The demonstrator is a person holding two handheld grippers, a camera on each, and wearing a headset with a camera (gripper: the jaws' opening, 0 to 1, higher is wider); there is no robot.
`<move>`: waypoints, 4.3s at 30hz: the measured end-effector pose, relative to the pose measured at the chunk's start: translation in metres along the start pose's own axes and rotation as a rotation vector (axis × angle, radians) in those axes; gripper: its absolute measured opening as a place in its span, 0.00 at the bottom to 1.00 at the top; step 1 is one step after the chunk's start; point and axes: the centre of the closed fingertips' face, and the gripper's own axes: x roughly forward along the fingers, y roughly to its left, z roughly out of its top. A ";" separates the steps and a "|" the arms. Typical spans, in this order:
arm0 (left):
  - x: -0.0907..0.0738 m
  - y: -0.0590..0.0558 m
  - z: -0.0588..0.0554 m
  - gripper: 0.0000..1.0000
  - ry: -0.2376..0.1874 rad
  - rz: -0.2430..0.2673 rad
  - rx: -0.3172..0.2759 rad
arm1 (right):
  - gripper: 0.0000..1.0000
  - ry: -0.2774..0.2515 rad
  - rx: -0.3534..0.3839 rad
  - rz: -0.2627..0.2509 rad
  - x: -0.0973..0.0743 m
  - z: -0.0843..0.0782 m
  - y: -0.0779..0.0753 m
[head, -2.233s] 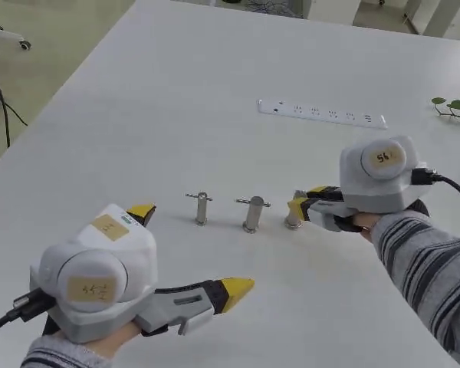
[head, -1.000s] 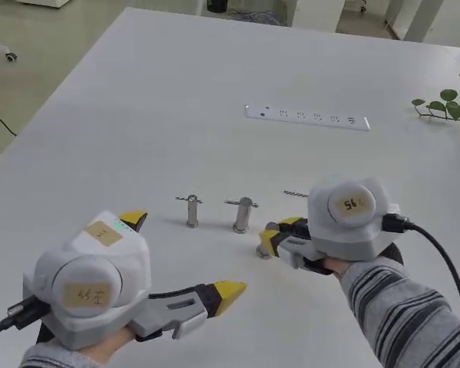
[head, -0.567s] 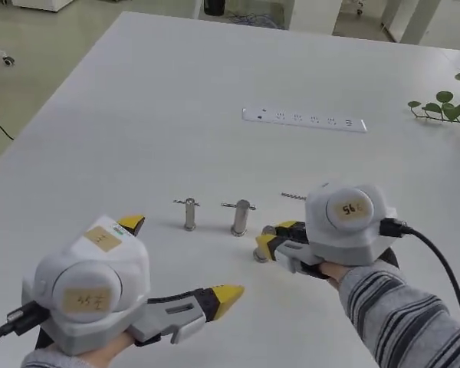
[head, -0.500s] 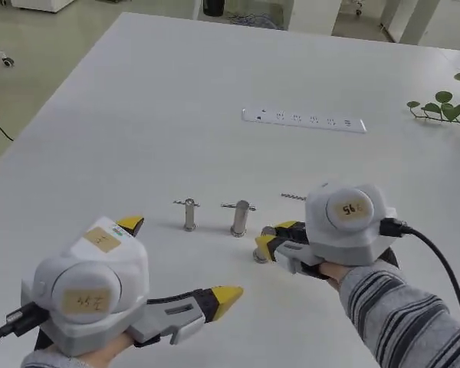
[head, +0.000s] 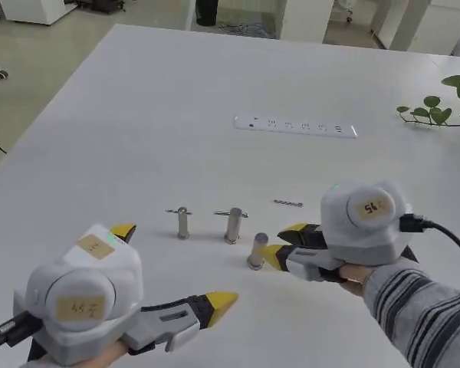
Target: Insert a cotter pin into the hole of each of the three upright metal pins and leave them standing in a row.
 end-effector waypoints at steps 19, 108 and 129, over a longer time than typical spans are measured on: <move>0.001 0.007 0.006 0.98 -0.004 0.019 -0.013 | 0.21 0.204 -0.149 0.071 -0.005 -0.011 -0.063; 0.011 -0.006 0.022 0.66 0.010 -0.112 0.005 | 0.00 0.144 -0.633 0.097 0.005 0.033 -0.063; 0.026 -0.025 0.032 0.41 0.045 -0.206 -0.087 | 0.00 0.091 -0.821 0.216 -0.009 0.024 0.015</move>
